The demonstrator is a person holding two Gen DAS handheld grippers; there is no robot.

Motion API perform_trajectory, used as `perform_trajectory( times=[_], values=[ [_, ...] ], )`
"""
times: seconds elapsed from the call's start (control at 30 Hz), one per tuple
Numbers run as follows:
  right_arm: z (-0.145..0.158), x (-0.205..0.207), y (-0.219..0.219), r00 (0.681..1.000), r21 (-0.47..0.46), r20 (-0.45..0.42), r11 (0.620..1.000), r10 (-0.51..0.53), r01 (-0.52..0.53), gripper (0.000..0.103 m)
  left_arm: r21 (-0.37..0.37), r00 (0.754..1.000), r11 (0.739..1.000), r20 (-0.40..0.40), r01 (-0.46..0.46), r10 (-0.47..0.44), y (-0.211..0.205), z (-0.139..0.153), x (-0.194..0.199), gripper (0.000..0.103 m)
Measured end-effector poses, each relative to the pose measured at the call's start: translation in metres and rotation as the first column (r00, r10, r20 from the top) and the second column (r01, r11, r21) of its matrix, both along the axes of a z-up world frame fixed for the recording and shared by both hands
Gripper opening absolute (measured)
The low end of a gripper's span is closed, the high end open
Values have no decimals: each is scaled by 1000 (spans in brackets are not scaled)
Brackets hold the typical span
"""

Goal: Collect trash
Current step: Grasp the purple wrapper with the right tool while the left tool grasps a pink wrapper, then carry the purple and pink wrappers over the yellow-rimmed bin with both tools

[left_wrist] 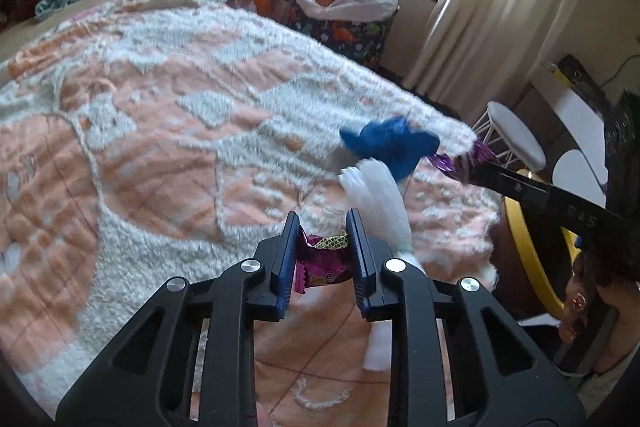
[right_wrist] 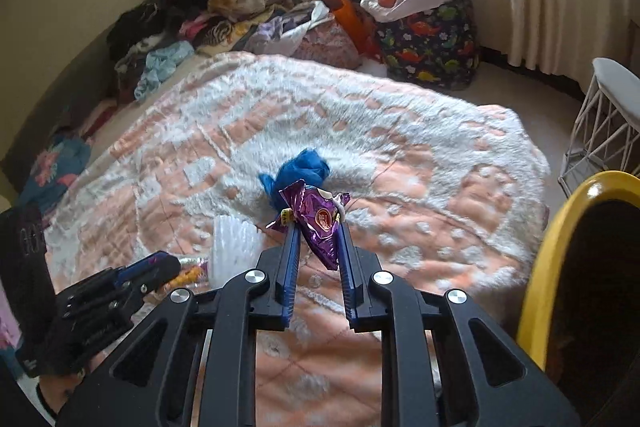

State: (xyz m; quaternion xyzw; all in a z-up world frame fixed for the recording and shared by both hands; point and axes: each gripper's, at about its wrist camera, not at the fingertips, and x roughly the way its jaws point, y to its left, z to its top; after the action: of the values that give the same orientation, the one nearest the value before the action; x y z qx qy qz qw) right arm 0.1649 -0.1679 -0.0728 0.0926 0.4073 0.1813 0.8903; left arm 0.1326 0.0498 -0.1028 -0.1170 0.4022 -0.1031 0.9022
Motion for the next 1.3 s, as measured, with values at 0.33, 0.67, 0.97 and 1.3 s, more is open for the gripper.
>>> perform_trajectory(
  times=[0.33, 0.67, 0.97, 1.3],
  values=[
    [28, -19, -33, 998, 74, 51, 997, -33, 30, 18, -20, 995, 1000, 96, -10, 12, -6, 42, -1, 18],
    [43, -38, -55, 993, 104, 94, 993, -68, 58, 18, -1, 989, 999, 142, 40, -40, -36, 62, -7, 18],
    [48, -55, -85, 986, 125, 111, 986, -123, 108, 18, 14, 982, 995, 164, 95, -96, -67, 72, -11, 18],
    [50, -71, -112, 978, 143, 119, 978, -169, 152, 18, 37, 971, 988, 180, 151, -155, -100, 78, -18, 18]
  ],
)
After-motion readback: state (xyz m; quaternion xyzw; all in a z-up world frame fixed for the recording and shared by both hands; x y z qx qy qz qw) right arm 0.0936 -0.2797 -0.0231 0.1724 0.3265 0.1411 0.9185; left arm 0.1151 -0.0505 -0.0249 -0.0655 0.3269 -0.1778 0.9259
